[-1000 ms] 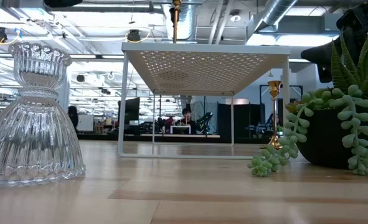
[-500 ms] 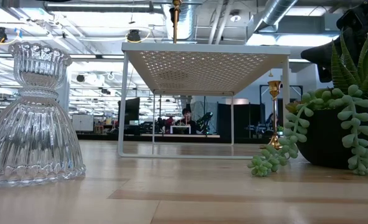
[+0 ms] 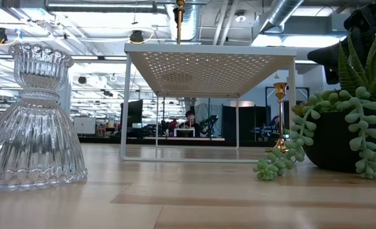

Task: Pick & Place candle stick holders
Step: Put the black candle holder on the shelf

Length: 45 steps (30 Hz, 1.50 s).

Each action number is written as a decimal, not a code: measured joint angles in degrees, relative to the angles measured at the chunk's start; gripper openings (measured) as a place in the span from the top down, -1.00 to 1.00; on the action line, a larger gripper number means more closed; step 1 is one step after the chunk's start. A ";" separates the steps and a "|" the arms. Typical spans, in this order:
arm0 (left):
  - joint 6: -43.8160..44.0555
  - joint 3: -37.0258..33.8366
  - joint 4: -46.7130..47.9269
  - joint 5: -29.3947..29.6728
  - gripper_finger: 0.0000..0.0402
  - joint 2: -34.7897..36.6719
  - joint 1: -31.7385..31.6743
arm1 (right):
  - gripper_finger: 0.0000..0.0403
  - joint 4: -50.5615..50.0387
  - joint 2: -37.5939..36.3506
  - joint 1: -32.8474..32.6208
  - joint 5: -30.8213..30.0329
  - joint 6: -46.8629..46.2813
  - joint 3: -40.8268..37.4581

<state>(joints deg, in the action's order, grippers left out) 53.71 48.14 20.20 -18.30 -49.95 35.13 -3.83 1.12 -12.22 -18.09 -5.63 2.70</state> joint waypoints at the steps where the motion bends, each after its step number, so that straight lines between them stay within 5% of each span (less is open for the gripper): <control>1: 0.09 0.00 0.01 0.08 0.98 -0.61 0.87 | 1.00 -0.01 0.01 -0.01 0.00 -0.04 -0.02; 15: 1.52 0.00 3.18 2.47 0.98 -3.26 7.22 | 1.00 -0.01 0.00 0.01 0.01 -1.52 0.00; 21: 0.66 0.02 13.71 5.05 0.99 -3.37 7.33 | 1.00 0.01 0.01 0.01 0.00 -1.51 0.00; 36: -12.25 -0.02 25.69 12.75 0.99 -3.37 9.40 | 1.00 0.00 0.00 -0.01 -0.02 -1.51 -0.01; 45: -13.16 -8.96 25.24 13.94 0.98 -1.17 12.02 | 1.00 0.00 0.00 0.01 -0.02 -1.51 0.00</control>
<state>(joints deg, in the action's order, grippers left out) 40.55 39.18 45.44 -4.36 -51.12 47.14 -3.82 1.12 -12.21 -18.11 -7.14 2.70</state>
